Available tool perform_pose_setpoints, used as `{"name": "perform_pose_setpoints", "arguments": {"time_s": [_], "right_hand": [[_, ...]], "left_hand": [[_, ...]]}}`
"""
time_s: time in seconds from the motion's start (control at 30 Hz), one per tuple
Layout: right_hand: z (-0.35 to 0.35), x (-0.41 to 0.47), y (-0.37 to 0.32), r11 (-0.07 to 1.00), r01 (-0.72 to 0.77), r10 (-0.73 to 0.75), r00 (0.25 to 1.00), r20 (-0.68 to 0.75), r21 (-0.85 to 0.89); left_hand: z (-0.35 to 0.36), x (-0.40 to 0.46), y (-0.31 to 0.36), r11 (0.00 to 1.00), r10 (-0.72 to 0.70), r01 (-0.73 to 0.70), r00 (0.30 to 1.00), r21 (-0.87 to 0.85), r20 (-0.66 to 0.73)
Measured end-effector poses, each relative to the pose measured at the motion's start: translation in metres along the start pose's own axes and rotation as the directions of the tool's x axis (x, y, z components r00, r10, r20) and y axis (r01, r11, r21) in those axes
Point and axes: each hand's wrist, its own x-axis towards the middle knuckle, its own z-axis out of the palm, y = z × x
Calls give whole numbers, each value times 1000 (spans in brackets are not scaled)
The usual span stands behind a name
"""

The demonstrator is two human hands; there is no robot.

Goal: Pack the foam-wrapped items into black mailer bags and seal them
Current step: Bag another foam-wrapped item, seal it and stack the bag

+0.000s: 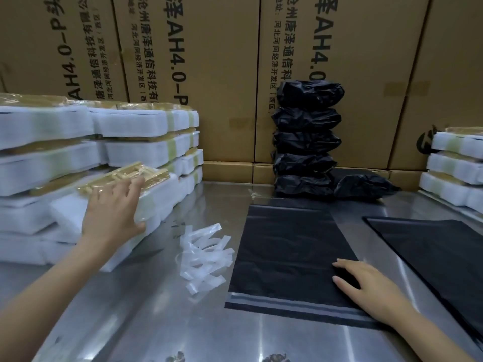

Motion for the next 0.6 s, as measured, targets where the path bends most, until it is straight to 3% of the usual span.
{"name": "perform_pose_setpoints", "arguments": {"time_s": [0.17, 0.23, 0.3, 0.37, 0.43, 0.5, 0.6], "right_hand": [[-4, -3, -3, 997, 64, -54, 979, -195, 47], [-8, -7, -9, 979, 64, -9, 962, -273, 193], [-14, -13, -22, 894, 49, 92, 953, -290, 445], [-21, -19, -40, 698, 16, 199, 956, -214, 716], [-25, -24, -54, 471, -115, 222, 975, 8, 874], [-29, -30, -58, 252, -272, 120, 961, 249, 929], [-39, -39, -48, -2, -314, 44, 948, 314, 949]], "left_hand": [[-23, -30, 43, 935, 324, -349, 910, -56, -260], [-32, -34, 72, 868, 455, -494, 832, -48, -317], [-40, -35, 104, 798, 545, -601, 753, -45, -369], [-46, -37, 136, 732, 608, -680, 682, -46, -407], [-46, -43, 167, 666, 649, -742, 626, -74, -433], [-42, -50, 193, 620, 675, -777, 600, -110, -429], [-33, -53, 221, 614, 682, -780, 602, -124, -415]]}}
